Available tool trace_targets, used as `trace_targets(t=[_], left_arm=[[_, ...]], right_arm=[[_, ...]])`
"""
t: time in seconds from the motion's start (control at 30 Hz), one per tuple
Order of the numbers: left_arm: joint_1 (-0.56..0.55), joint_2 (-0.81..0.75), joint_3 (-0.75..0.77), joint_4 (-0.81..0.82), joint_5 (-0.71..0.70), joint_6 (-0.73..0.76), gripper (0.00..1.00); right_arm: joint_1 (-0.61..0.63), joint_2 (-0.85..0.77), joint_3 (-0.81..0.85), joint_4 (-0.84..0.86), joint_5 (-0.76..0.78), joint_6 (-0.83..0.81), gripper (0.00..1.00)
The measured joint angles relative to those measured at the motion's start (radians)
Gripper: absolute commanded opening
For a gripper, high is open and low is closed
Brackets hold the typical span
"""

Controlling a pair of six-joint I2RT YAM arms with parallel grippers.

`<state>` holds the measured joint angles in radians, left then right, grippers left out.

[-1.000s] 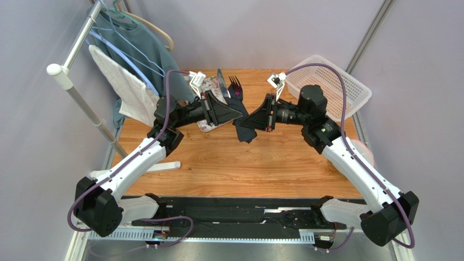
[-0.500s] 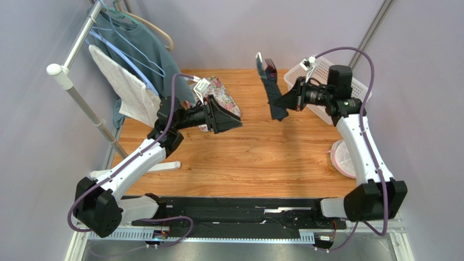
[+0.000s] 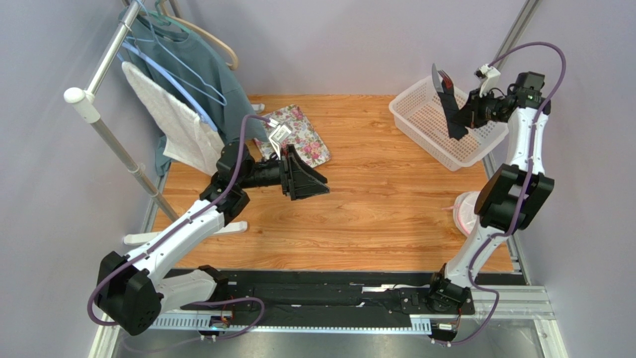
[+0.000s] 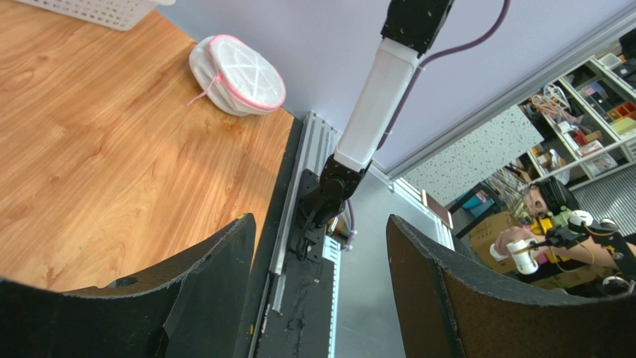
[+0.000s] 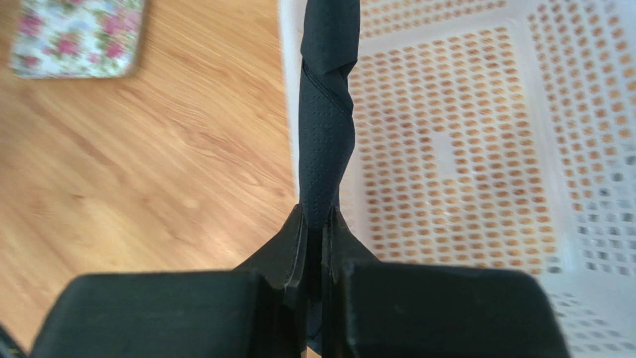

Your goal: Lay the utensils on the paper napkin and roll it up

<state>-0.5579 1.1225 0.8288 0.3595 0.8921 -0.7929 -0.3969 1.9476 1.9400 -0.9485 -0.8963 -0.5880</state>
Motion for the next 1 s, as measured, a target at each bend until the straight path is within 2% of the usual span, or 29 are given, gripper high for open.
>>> trace_targets(t=[0.2, 0.53, 0.77, 1.0], left_arm=[[0.0, 0.0, -0.014, -0.005, -0.004, 0.0, 0.72], [0.0, -0.001, -0.019, -0.011, -0.023, -0.001, 0.71], [0.0, -0.001, -0.021, -0.011, -0.038, -0.004, 0.71], [0.0, 0.0, -0.023, -0.01, -0.043, -0.012, 0.7]], right_arm=[[-0.01, 0.121, 0.079, -0.041, 0.103, -0.138, 0.0], [0.003, 0.244, 0.106, -0.038, 0.202, -0.231, 0.0], [0.029, 0.252, 0.042, -0.038, 0.203, -0.213, 0.0], [0.092, 0.253, -0.033, -0.024, 0.122, -0.093, 0.0]])
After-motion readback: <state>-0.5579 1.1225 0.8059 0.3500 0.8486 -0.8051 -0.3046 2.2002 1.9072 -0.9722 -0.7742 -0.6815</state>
